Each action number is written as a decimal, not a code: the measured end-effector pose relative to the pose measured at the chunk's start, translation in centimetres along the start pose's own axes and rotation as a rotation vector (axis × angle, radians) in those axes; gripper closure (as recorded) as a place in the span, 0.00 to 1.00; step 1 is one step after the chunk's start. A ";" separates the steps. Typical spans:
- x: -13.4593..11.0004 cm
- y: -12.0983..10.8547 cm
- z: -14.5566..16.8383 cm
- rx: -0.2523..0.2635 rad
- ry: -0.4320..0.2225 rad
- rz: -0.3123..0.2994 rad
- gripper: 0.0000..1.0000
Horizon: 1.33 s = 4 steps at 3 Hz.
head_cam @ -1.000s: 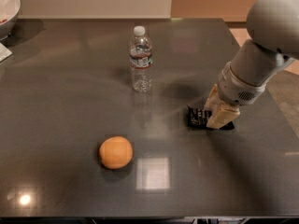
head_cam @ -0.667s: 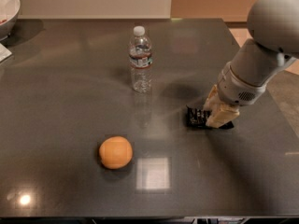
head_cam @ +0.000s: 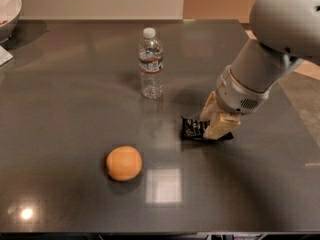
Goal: Move rxbar chocolate near orange
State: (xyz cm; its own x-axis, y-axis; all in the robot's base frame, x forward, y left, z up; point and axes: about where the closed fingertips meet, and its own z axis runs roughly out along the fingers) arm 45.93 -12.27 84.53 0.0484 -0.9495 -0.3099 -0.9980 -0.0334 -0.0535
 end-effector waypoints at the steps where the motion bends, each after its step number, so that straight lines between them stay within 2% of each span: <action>1: -2.1 1.1 0.4 -0.028 -0.030 -0.040 1.00; 4: -6.8 4.2 1.6 -0.101 -0.106 -0.133 1.00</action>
Offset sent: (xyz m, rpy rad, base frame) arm -0.0357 0.0621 0.0039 0.0825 0.0505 0.1449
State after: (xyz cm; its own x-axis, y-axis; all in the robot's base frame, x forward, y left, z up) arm 41.49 -5.43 84.95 0.1788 -0.8967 -0.4050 -0.9813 -0.1926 -0.0068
